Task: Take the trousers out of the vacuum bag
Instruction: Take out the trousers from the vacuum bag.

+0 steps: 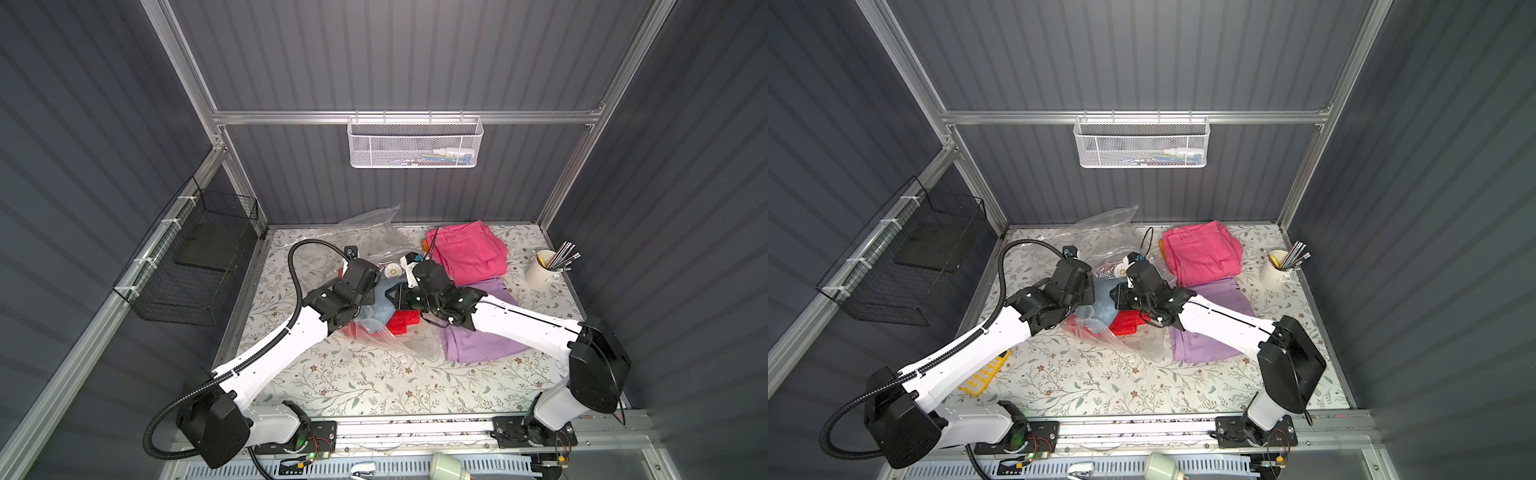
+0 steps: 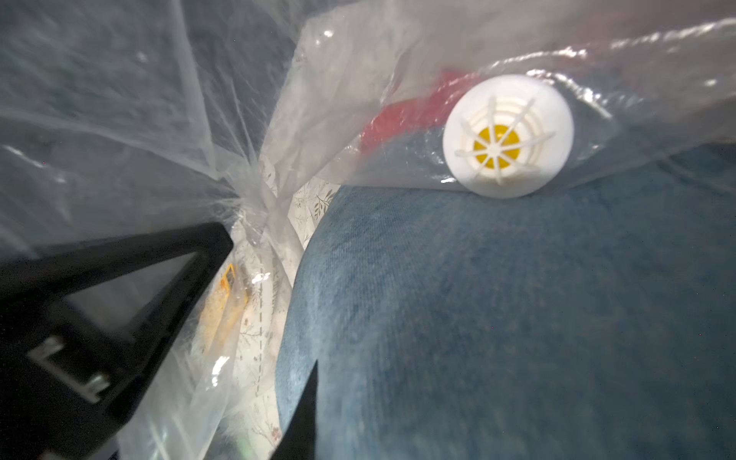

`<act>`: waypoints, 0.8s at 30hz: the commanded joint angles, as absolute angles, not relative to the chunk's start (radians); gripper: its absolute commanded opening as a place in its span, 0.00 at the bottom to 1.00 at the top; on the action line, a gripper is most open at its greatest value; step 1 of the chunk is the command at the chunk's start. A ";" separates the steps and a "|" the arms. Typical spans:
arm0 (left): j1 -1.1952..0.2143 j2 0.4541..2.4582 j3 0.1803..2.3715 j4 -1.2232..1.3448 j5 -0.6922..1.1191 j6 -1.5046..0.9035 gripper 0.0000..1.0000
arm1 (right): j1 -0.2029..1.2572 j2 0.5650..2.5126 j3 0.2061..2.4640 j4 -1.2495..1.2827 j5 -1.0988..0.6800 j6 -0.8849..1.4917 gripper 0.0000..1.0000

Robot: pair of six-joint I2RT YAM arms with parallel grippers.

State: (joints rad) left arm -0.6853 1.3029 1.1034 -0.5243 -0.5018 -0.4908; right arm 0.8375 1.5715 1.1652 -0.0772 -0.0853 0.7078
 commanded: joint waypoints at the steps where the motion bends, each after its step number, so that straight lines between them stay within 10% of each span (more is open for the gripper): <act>1: -0.674 1.311 1.086 -0.512 -0.492 -0.493 0.00 | 0.810 1.473 1.196 0.044 -0.053 0.678 0.01; 24: -0.629 1.322 0.975 -0.436 -0.463 -0.491 0.00 | 0.756 1.717 1.193 0.192 -0.215 0.752 0.00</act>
State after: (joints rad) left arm -0.6445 1.3151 0.9962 -0.4427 -0.4717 -0.4908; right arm 0.7952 1.6939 1.1309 0.0944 -0.1745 0.7845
